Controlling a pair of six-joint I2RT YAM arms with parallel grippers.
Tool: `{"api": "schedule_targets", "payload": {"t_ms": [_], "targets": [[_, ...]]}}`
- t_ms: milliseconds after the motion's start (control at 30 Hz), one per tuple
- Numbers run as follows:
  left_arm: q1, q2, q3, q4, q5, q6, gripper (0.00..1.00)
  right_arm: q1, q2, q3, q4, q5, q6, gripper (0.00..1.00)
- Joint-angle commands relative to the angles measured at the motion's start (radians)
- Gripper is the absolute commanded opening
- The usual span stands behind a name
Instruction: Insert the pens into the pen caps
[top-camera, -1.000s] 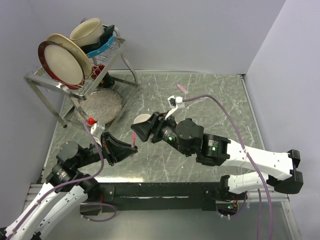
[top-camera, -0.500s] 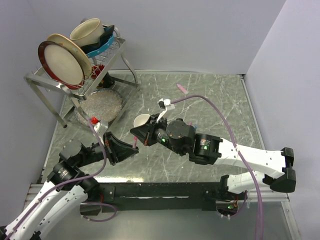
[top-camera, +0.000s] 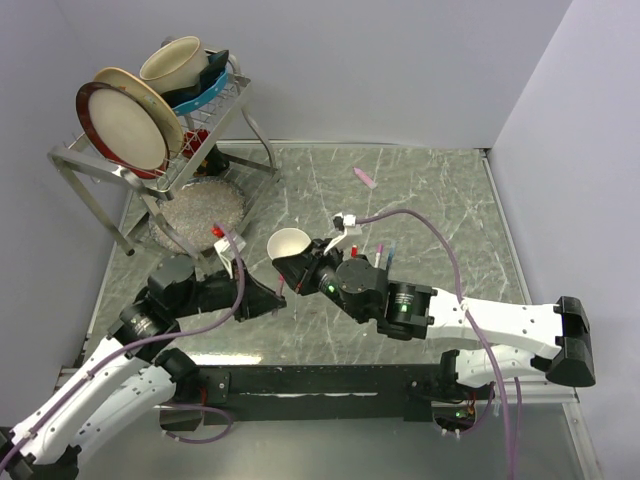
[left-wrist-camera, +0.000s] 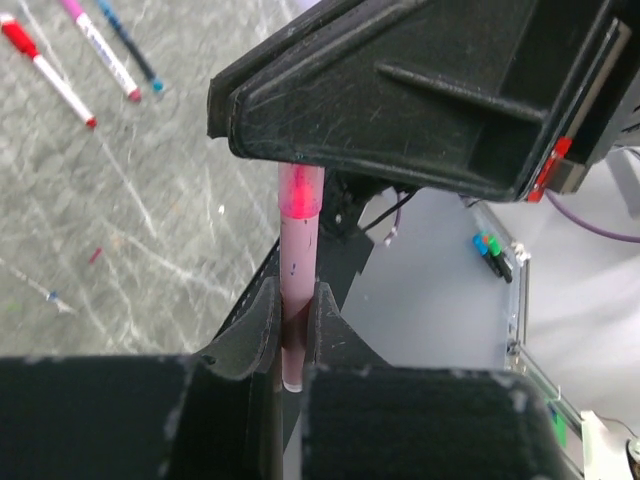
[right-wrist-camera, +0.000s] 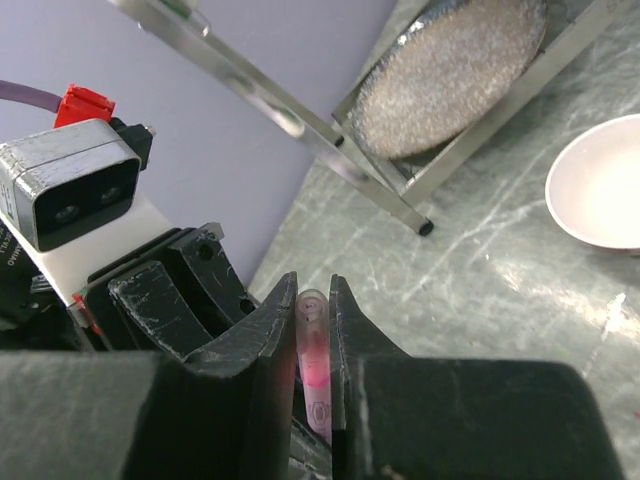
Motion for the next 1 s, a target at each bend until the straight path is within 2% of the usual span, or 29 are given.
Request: {"api": "schedule_targets", "payload": {"t_ms": [0, 133, 267, 367, 400, 467, 500, 567, 600, 800, 967], "targets": [[0.027, 0.071, 0.146, 0.274, -0.216, 0.053, 0.01, 0.152, 0.045, -0.099, 0.055, -0.375, 0.111, 0.0], [0.028, 0.061, 0.152, 0.297, -0.192, 0.024, 0.01, 0.152, 0.013, -0.107, 0.069, -0.358, 0.11, 0.0], [0.028, 0.068, 0.168, 0.288, -0.088, 0.034, 0.01, 0.108, -0.004, -0.023, -0.049, -0.261, 0.119, 0.0], [0.028, 0.055, 0.134, 0.292, 0.005, 0.021, 0.22, 0.026, -0.026, 0.023, -0.116, -0.209, 0.107, 0.0], [0.028, 0.046, 0.119, 0.294, 0.018, 0.005, 0.36, 0.003, -0.035, 0.028, -0.12, -0.201, 0.099, 0.0], [0.028, 0.01, 0.079, 0.291, 0.041, -0.005, 0.48, -0.081, -0.061, 0.042, -0.133, -0.209, 0.078, 0.0], [0.028, -0.003, 0.065, 0.288, 0.046, -0.012, 0.6, -0.113, -0.069, 0.048, -0.142, -0.226, 0.069, 0.0], [0.028, -0.043, 0.042, 0.274, 0.051, -0.009, 0.7, -0.167, -0.082, 0.069, -0.184, -0.243, 0.038, 0.0], [0.028, -0.053, 0.037, 0.241, 0.049, 0.005, 0.78, -0.222, -0.087, 0.074, -0.195, -0.252, 0.029, 0.0], [0.028, -0.098, 0.042, 0.079, -0.046, 0.096, 0.97, -0.431, -0.092, 0.088, -0.369, -0.327, -0.057, 0.0], [0.028, -0.094, 0.004, 0.024, -0.165, 0.134, 1.0, -0.674, -0.02, 0.056, -0.489, -0.37, -0.14, 0.0]]}}
